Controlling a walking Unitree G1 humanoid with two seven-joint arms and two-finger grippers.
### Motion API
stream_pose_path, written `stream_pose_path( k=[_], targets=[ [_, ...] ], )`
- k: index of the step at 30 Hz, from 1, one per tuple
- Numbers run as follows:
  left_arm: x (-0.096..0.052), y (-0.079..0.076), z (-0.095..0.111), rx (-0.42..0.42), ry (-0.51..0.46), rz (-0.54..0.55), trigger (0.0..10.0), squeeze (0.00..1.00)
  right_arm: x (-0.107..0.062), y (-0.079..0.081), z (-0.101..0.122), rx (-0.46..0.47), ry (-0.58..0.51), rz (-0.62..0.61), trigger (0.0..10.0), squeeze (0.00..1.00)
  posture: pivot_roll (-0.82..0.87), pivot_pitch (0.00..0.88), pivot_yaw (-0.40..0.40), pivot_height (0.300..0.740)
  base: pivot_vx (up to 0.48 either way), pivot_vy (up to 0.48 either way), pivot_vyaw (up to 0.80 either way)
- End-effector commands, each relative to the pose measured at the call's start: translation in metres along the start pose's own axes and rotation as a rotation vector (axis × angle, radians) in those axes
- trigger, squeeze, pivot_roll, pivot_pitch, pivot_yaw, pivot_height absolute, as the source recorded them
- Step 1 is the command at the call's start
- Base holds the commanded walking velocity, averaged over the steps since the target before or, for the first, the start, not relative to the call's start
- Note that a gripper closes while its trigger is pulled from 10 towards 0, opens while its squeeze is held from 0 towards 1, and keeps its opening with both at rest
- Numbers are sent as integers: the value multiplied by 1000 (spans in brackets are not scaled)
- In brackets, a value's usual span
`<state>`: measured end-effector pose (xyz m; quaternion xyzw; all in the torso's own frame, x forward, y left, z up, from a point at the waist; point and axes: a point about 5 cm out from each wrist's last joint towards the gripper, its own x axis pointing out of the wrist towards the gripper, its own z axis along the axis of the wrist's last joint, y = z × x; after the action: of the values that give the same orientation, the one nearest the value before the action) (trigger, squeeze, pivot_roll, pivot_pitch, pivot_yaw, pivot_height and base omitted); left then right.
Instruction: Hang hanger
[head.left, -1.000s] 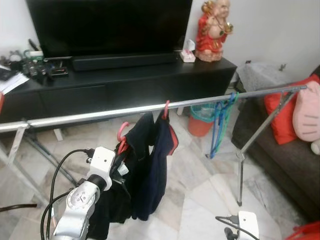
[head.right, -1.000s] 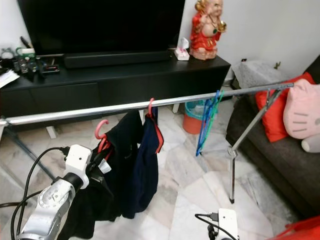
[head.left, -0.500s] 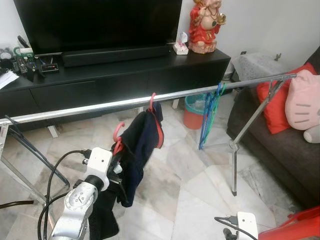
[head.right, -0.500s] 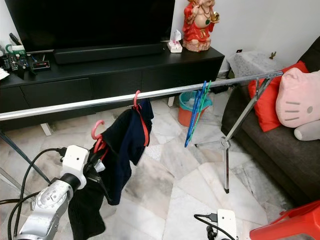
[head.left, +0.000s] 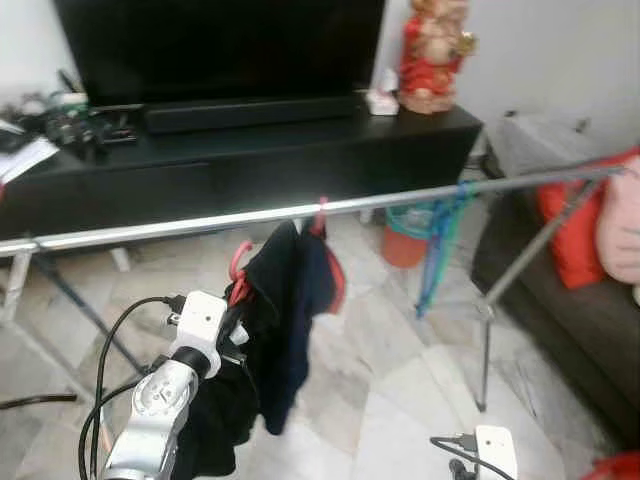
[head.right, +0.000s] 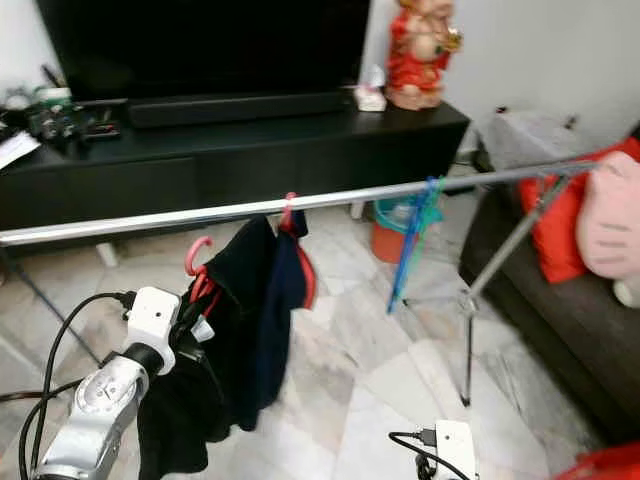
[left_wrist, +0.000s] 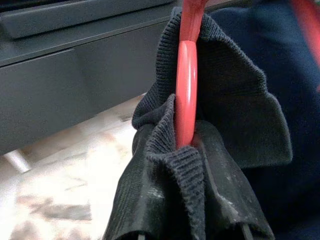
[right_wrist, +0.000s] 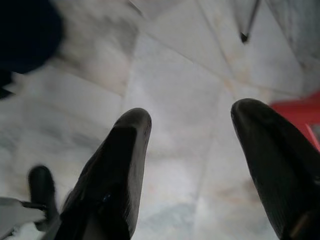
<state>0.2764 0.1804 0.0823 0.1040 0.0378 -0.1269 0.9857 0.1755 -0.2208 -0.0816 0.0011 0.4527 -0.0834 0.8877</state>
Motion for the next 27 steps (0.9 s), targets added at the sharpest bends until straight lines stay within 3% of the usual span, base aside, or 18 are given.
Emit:
stream_pose_path(
  k=[1, 7, 19, 27],
  targets=[
    [5, -2, 10, 3, -47, -2, 10000, 0, -2, -7, -6, 11, 17, -23, 10000, 0, 88, 0, -105, 740, 311, 0, 0],
    [5, -2, 10, 5, -47, -4, 10000, 0, -2, -8, -6, 13, 18, -24, 10000, 0, 88, 0, -105, 740, 316, 0, 0],
    [3, -6, 10, 23, -37, -55, 10000, 0, -2, -8, -6, 14, 17, -24, 10000, 0, 89, 0, -108, 740, 0, 0, 0],
    [11, -3, 13, 43, -32, -17, 10000, 0, -2, -8, -6, 14, 16, -25, 10000, 0, 85, 0, -107, 740, 0, 0, 0]
  ],
)
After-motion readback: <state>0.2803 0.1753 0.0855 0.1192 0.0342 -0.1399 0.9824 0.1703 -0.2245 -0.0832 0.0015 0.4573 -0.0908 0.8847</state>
